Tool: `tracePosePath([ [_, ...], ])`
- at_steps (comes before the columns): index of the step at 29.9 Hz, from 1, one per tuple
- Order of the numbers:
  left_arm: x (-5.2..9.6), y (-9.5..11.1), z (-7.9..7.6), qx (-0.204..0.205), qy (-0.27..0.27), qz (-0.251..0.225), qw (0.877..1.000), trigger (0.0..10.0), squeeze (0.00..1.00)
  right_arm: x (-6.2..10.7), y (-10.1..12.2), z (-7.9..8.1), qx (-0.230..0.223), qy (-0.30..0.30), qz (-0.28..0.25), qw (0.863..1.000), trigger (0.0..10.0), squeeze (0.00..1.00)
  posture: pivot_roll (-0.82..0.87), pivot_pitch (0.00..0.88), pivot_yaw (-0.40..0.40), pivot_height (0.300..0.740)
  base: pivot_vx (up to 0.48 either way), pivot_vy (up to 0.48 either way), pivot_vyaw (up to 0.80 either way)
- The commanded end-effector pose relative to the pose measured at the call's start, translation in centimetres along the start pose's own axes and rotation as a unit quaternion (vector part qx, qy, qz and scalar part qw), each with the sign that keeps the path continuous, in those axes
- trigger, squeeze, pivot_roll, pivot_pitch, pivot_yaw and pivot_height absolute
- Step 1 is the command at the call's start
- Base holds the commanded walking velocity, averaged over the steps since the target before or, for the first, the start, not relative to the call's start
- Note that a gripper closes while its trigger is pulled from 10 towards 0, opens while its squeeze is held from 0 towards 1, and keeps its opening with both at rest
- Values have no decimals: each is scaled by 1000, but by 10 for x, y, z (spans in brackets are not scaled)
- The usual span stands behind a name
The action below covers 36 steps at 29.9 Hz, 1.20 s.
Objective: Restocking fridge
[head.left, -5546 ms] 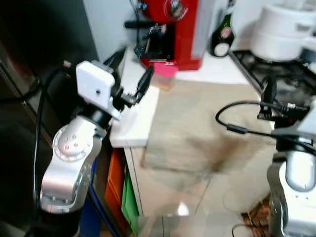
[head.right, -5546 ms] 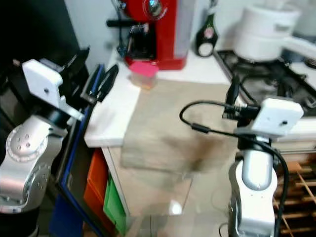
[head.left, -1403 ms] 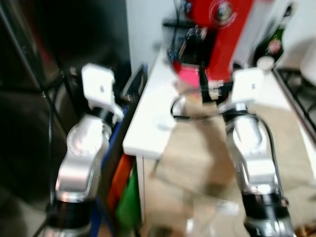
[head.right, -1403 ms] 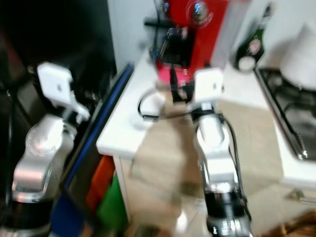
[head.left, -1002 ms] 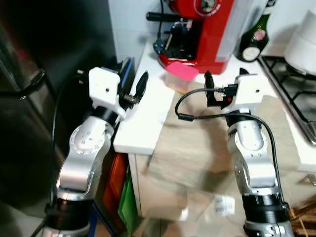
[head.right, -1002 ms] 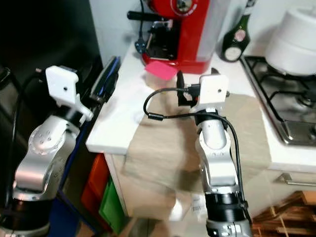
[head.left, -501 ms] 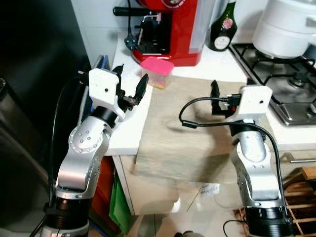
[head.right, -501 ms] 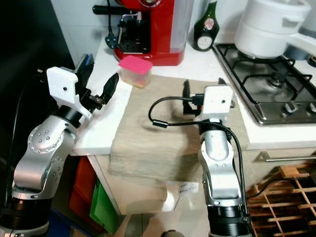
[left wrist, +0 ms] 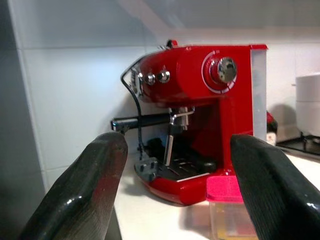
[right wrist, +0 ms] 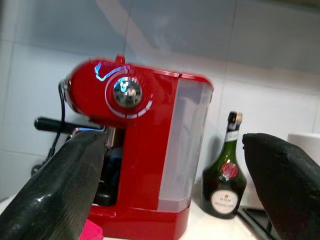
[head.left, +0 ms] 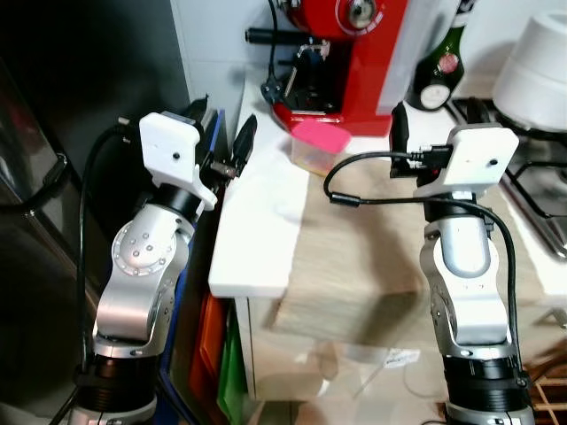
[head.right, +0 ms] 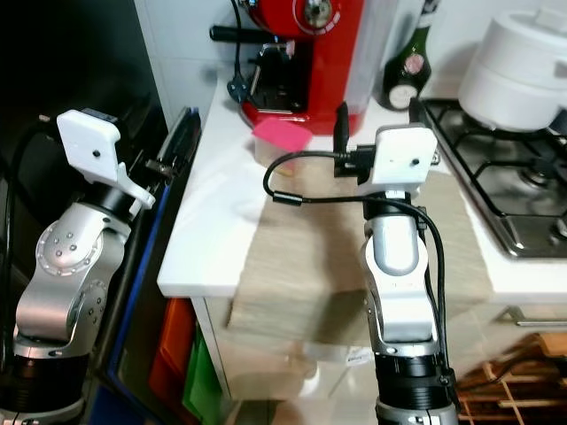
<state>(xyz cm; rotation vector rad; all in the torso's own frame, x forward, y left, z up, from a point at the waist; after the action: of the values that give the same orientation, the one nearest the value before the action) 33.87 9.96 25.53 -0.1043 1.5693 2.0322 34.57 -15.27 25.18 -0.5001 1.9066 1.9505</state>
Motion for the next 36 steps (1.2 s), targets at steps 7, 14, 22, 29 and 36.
tracePosePath([
  [7,-2,6,5,-10,4,-12,1000,10000,0,-1,-6,6,-16,9,15,1000,10000,0,36,0,-2,740,0,0,0],
  [14,-2,6,4,-8,0,-10,1000,10000,0,-8,-41,-2,-73,-9,103,992,10000,0,40,0,-3,740,0,0,0],
  [22,1,6,3,-11,-11,-7,1000,10000,0,-26,-59,-15,-54,-20,125,991,10000,0,54,0,7,740,0,0,0],
  [29,9,9,3,-16,-19,-1,1000,10000,0,-38,-65,-16,-46,-23,130,990,10000,0,96,0,7,740,0,0,0],
  [36,22,11,6,-22,-21,13,999,10000,0,-52,-72,-16,-37,-13,137,990,10000,0,157,0,-4,740,0,0,0],
])
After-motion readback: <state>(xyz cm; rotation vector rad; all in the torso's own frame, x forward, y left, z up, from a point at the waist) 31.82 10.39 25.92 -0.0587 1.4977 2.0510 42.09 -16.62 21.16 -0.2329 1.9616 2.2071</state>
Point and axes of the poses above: a point about 5 cm out from each wrist's last joint towards the gripper, its own x axis pointing back from the gripper into the wrist, its own y axis along the axis of the wrist's last joint, z = x × y, the point moved 6 cm from there along -x, pointing out of the wrist towards the gripper, and after that the axes turned 9 degrees about -x, right-handed, at the moved point
